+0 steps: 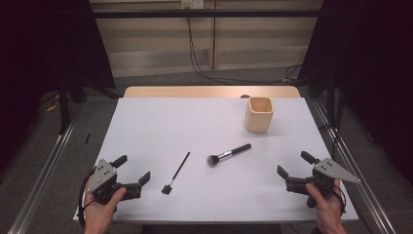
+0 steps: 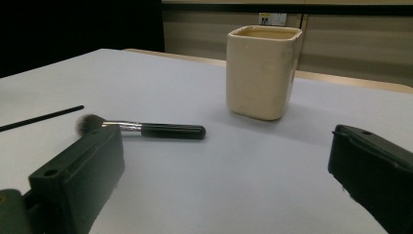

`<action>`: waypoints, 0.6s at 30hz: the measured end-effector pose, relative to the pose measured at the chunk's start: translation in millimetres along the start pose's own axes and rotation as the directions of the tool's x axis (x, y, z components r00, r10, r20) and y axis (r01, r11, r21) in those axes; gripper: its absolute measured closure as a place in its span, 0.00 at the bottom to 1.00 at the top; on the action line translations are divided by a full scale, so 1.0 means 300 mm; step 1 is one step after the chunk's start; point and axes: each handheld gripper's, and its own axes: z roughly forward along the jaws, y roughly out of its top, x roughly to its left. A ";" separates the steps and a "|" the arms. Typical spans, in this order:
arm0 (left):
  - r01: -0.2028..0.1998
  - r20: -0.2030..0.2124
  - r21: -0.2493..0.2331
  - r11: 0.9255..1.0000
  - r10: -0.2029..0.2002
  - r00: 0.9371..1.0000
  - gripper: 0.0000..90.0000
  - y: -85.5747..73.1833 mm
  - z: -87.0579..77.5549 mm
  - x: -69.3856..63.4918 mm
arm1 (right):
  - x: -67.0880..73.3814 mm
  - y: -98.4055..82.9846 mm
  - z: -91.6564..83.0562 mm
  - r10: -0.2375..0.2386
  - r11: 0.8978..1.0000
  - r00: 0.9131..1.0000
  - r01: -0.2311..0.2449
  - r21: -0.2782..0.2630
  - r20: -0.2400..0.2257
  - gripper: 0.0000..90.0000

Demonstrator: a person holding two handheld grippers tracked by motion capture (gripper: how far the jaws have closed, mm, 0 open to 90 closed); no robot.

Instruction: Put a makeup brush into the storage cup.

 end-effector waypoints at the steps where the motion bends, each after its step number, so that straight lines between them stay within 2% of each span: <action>1: -0.006 -0.001 0.004 1.000 0.006 1.000 0.04 0.002 -0.002 -0.005 | 0.002 0.000 -0.002 -0.005 1.000 1.000 0.005 0.002 0.000 0.00; 5: 0.005 0.003 -0.004 1.000 -0.005 1.000 0.04 0.003 -0.004 -0.011 | 0.010 0.002 -0.005 -0.006 1.000 1.000 0.006 -0.002 -0.004 0.00; 6: 0.000 0.003 -0.007 1.000 0.000 1.000 0.04 0.004 -0.002 -0.013 | 0.012 0.003 -0.006 -0.013 1.000 1.000 0.013 -0.003 -0.008 0.00; 8: -0.009 0.030 -0.003 1.000 0.009 1.000 0.04 0.005 0.008 -0.019 | 0.018 0.006 -0.005 -0.009 1.000 1.000 0.009 -0.007 -0.012 0.00; 9: -0.012 0.033 -0.002 1.000 0.012 0.999 0.04 0.007 0.013 -0.025 | 0.018 0.006 -0.003 -0.019 1.000 1.000 0.019 -0.002 -0.016 0.00; 14: -0.015 0.041 -0.028 1.000 0.016 0.999 0.04 0.028 0.028 -0.036 | 0.023 0.006 0.001 -0.012 1.000 1.000 0.011 -0.004 -0.025 0.00; 16: -0.008 0.030 -0.037 0.999 0.009 1.000 0.04 0.040 0.037 -0.033 | 0.021 0.005 0.000 -0.009 1.000 1.000 0.009 -0.006 -0.025 0.00; 18: -0.002 -0.002 -0.036 0.999 0.001 1.000 0.03 0.048 0.043 -0.029 | 0.019 0.005 -0.002 -0.008 1.000 1.000 0.008 -0.006 -0.024 0.00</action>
